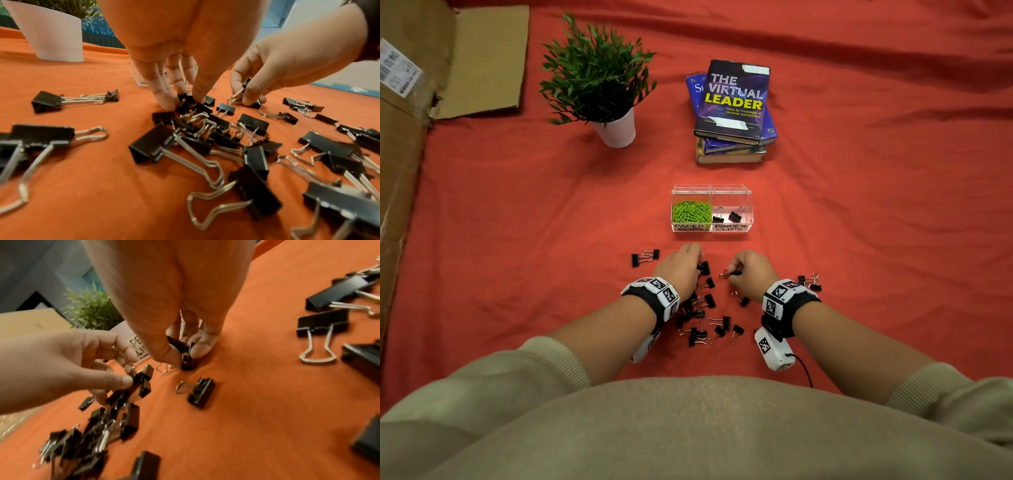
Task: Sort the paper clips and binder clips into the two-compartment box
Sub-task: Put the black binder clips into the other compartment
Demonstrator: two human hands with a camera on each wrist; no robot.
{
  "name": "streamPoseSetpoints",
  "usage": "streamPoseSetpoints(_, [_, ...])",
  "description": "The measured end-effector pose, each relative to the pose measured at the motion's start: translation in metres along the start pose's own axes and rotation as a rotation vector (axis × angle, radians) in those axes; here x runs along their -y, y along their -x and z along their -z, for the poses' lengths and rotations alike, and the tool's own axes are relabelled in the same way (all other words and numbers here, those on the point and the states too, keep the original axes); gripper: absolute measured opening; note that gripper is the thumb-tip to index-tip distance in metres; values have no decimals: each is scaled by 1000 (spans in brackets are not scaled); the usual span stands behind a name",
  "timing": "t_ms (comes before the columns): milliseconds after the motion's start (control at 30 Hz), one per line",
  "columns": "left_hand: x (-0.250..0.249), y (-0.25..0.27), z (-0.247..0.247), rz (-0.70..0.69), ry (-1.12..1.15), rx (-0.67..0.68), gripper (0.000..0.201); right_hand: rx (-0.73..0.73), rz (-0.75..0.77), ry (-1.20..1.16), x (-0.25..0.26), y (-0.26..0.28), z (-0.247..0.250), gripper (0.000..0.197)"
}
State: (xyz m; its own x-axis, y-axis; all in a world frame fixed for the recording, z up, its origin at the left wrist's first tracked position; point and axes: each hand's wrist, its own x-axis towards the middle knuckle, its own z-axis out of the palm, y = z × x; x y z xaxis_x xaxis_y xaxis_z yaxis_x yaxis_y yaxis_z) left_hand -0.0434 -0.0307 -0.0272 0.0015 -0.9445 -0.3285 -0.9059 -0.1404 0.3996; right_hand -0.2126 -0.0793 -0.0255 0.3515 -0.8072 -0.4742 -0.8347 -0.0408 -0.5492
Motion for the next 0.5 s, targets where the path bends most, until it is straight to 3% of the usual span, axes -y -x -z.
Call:
streamPoseSetpoints(133, [3,-1,-1,29,91,23,33,13,-59,-161,6,3,11,24])
streamPoseSetpoints(300, [6,-1,0,39,102,27,31,-93,14,-366,32,-16,57,17])
streamPoseSetpoints(400, [5,-1,0,35,94,20,27,-200,44,-348,42,-39,76,28])
streamPoseSetpoints(500, [2,-1,3,-14,70,10,28,-220,36,-291,44,-50,82,20])
